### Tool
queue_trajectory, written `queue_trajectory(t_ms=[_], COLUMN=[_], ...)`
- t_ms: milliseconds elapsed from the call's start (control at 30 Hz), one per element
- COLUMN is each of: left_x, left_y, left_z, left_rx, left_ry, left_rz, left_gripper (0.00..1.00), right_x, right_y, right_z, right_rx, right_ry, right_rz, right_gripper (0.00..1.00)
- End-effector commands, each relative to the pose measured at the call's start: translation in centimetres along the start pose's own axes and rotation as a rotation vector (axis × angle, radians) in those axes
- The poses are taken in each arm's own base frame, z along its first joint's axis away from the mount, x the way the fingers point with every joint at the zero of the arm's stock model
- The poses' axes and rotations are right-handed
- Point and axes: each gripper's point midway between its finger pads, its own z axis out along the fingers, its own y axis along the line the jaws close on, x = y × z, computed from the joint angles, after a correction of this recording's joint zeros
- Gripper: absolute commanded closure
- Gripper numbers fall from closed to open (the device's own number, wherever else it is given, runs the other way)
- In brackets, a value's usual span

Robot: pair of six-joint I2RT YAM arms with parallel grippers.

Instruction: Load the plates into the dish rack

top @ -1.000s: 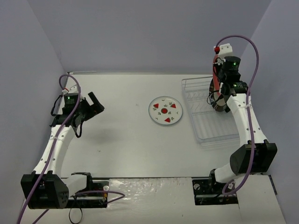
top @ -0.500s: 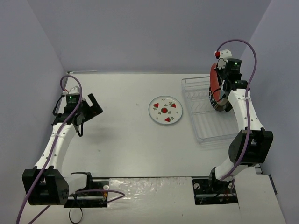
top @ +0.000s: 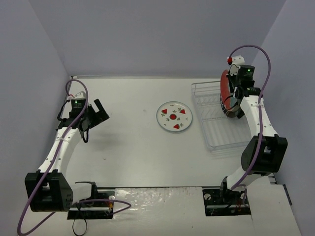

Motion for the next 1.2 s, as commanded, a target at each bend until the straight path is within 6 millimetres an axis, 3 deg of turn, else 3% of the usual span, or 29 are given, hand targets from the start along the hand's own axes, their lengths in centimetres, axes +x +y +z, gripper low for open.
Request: queue_trajectory(t_ms=[0, 200, 533, 1167], left_x=[-3.7, -3.5, -3.2, -2.5], left_y=[-2.4, -3.0, -2.9, -2.8], left_z=[-1.4, -2.1, -2.8, -0.8], left_rx=[0.084, 0.127, 0.135, 0.137], left_ry=[-0.109, -0.109, -0.121, -0.087], left_rz=[-0.005, 0.002, 0.010, -0.008], left_gripper=[0.03, 0.03, 0.03, 0.03], right_x=[-11.9, -13.2, -13.7, -9.1], right_y=[-6.2, -5.9, -4.1, -1.2], right_z=[-5.2, -6.2, -5.1, -0.9], right_rx=[0.196, 0.161, 0.075, 0.020], right_ry=[-0.379, -0.423, -0.411, -0.297], right_rz=[0.047, 0.065, 0.068, 0.034], right_gripper=[1.00, 1.00, 1.00, 1.00])
